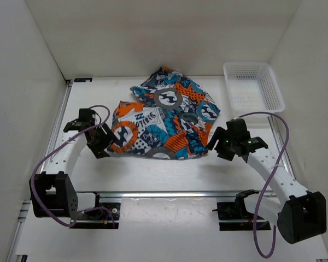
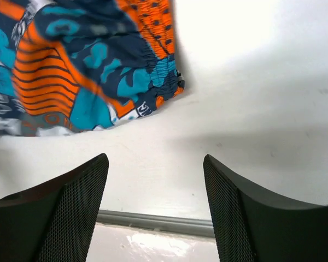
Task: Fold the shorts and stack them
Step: Flatten the shorts out, then fold the shorts
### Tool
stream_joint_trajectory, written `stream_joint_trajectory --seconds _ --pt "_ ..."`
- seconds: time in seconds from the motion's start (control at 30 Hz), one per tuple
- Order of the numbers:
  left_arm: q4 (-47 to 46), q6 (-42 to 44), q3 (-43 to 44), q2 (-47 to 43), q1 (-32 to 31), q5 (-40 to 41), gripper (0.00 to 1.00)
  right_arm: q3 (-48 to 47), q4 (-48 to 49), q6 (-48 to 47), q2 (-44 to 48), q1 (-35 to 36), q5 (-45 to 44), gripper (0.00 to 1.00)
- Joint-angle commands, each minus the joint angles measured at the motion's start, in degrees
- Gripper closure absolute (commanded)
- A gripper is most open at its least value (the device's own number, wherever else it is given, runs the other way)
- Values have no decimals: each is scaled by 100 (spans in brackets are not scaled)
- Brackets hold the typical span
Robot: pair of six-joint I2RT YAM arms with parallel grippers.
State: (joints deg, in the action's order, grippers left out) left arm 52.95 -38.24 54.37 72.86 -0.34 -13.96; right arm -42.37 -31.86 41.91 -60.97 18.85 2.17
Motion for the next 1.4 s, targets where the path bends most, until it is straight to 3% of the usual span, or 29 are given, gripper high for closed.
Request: stream_joint_trajectory --seconds 0.0,0.07,0.17,0.3,0.43,0.57,0.73,0.87,0.9,1.03,1.27,1.37 --pt "-241 89 179 -360 -28 199 12 -105 -100 291 471 4 -340 25" --pt "-241 89 179 -360 -28 384 12 -166 -302 344 708 4 -524 25" --pt "-241 -156 -205 -360 304 763 23 -114 -470 344 919 4 -639 25" --pt "-355 -324 -803 -413 736 648 19 281 -428 616 1060 4 -228 21" --pt "-443 -429 -928 -45 737 525 16 957 -6 1020 1333 4 309 20" --pt "-1040 -772 -1200 237 737 455 17 1161 74 1074 1439 4 248 19" --pt "-1348 -834 -745 1210 544 455 20 1161 337 1074 1026 4 240 19" --pt "-1349 -834 -559 1722 473 639 33 1283 873 1328 614 4 380 19" --pt "-1349 -834 -559 1775 473 640 48 1284 987 1328 526 4 380 19" --pt "-1401 -782 -507 1828 473 640 89 1345 1785 1618 -141 4 450 20" --pt "-1401 -676 -445 1355 473 517 89 1161 2665 1890 -1487 171 574 27" --pt "-1401 -624 -445 1283 473 517 89 950 2720 1891 -1839 346 135 33"
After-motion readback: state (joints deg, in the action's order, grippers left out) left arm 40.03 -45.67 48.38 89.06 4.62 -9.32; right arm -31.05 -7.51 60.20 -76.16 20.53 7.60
